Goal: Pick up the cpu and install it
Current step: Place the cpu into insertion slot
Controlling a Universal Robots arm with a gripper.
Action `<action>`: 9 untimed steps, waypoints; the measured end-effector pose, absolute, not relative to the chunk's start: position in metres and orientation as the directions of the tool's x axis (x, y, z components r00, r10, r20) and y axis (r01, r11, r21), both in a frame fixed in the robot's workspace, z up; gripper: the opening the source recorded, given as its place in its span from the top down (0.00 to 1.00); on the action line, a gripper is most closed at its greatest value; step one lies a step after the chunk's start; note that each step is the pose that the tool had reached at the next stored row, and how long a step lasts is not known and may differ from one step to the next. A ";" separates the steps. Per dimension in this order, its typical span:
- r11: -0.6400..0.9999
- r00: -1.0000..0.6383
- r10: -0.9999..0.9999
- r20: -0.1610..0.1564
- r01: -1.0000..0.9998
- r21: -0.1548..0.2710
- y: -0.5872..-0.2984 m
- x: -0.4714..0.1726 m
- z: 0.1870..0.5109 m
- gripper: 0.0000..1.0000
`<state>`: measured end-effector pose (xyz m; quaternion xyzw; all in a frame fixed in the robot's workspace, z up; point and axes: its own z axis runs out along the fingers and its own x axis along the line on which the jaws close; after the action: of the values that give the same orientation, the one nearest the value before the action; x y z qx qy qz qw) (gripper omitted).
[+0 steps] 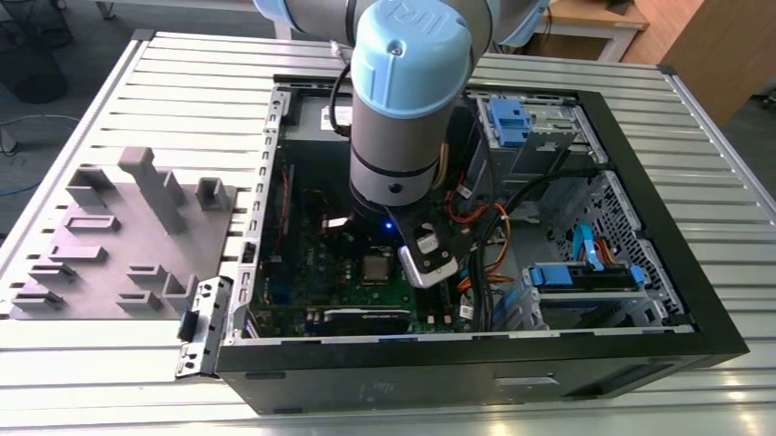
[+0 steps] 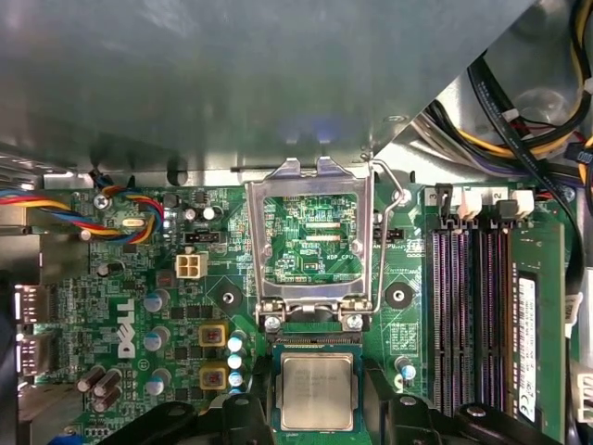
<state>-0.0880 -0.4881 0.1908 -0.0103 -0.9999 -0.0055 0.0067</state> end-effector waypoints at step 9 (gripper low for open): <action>1.000 -1.000 0.020 0.014 0.020 0.010 -0.488 -0.088 0.187 0.53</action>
<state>-0.0880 -0.4882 0.1874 -0.0098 -0.9999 -0.0052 0.0068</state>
